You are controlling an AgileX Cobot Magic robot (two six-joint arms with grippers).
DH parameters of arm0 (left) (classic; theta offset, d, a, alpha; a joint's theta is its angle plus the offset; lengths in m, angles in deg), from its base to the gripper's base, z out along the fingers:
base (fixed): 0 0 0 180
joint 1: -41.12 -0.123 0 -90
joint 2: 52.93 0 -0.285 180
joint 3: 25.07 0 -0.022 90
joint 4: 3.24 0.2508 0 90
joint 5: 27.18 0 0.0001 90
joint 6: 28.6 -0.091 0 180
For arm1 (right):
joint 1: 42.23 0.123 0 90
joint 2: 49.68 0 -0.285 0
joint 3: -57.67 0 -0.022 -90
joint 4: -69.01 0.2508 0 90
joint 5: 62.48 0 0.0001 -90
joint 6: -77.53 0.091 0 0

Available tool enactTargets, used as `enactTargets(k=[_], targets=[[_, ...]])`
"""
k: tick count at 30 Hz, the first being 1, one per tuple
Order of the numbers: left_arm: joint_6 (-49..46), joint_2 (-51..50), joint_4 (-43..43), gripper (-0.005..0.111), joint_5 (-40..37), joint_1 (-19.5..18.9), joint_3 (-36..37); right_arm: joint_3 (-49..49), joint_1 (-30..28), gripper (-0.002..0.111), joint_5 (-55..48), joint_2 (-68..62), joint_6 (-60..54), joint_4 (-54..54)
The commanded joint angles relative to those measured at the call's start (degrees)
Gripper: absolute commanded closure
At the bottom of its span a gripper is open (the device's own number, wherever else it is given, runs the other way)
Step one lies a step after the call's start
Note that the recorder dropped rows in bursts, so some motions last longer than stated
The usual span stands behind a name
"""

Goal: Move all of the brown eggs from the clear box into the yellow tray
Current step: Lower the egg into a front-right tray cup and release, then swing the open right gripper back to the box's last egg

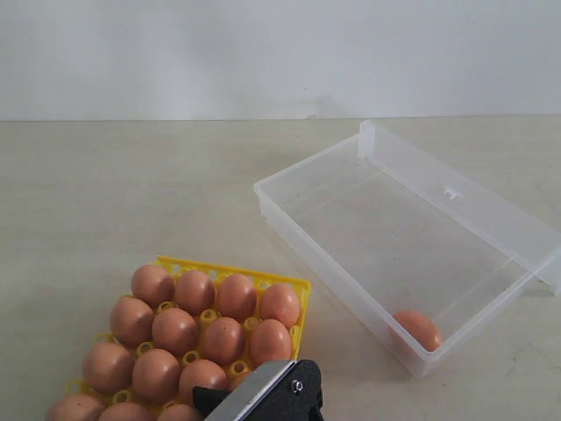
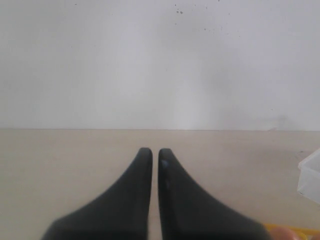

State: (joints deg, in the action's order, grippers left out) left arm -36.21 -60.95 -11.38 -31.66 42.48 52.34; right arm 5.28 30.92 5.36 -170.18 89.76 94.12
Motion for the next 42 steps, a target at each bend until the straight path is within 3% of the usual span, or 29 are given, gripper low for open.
enactTargets(k=[1, 4, 7, 14, 22, 25, 27, 28, 29, 30, 31, 32, 33, 35, 36, 37, 40, 42], targets=[[0.37, 0.23, -0.20, 0.103, 0.16, -0.08, -0.19, -0.09, 0.00, 0.109, -1.22, 0.01, -0.09, -0.09], [0.37, 0.23, -0.20, 0.103, 0.16, -0.08, -0.19, -0.09, 0.00, 0.108, -3.48, 0.01, -0.67, -0.09], [0.37, 0.23, -0.20, 0.103, 0.05, -0.08, -0.19, -0.09, 0.00, 0.100, -4.22, 0.01, -0.91, -0.09], [0.37, 0.23, -0.20, 0.103, 0.04, -0.08, -0.19, -0.09, 0.00, 0.065, -3.50, 0.01, -2.58, -0.37], [0.37, 0.23, -0.20, 0.103, 0.15, -0.08, -0.19, -0.09, 0.00, 0.060, 2.12, 0.22, -2.63, -1.69], [0.37, 0.23, -0.20, 0.103, 0.15, -0.08, -0.19, -0.07, 0.00, 0.060, 2.12, 2.72, -4.55, 7.09], [0.37, 0.23, -0.20, 0.103, 0.15, -0.08, -0.19, -0.16, -0.26, 0.060, 2.12, 10.01, -10.06, 27.55], [0.37, 0.23, -0.20, 0.103, 0.15, -0.08, -0.19, -0.16, -2.82, 0.060, 2.12, 16.12, -17.31, 41.13], [0.37, 0.23, -0.20, 0.103, 0.15, -0.08, -0.19, -0.16, -5.35, 0.061, 2.12, 19.88, -23.35, 46.20], [0.37, 0.23, -0.20, 0.103, 0.15, -0.08, -0.19, -0.16, -12.40, 0.068, -6.44, 26.65, -39.06, 49.81], [0.37, 0.23, -0.20, 0.103, 0.15, -0.08, -0.19, -0.03, -17.54, 0.072, -13.69, 30.03, -46.67, 49.62], [0.37, 0.23, -0.20, 0.103, 0.15, -0.08, -0.19, 1.37, -28.33, 0.079, -26.92, 35.01, -60.99, 49.14], [0.37, 0.23, -0.20, 0.103, 0.15, -0.08, -0.19, 2.65, -34.87, 0.082, -33.25, 36.58, -69.29, 50.10], [0.37, 0.23, -0.20, 0.103, 0.15, -0.08, -0.19, 10.04, -56.80, 0.083, -52.64, 37.50, -93.76, 64.14], [0.37, 0.23, -0.20, 0.103, 0.15, -0.08, -0.19, 12.67, -64.38, 0.083, -61.10, 36.68, -102.75, 73.89], [0.37, 0.23, -0.20, 0.103, 0.15, -0.08, -0.19, 13.78, -70.16, 0.083, -71.99, 35.29, -106.46, 74.84], [0.37, 0.23, -0.20, 0.103, 0.15, -0.08, -0.19, 14.00, -73.76, 0.083, -89.21, 31.61, -104.68, 74.24], [0.37, 0.23, -0.20, 0.103, 0.15, -0.08, -0.19, 14.27, -73.41, 0.083, -92.50, 29.57, -114.97, 74.84]])
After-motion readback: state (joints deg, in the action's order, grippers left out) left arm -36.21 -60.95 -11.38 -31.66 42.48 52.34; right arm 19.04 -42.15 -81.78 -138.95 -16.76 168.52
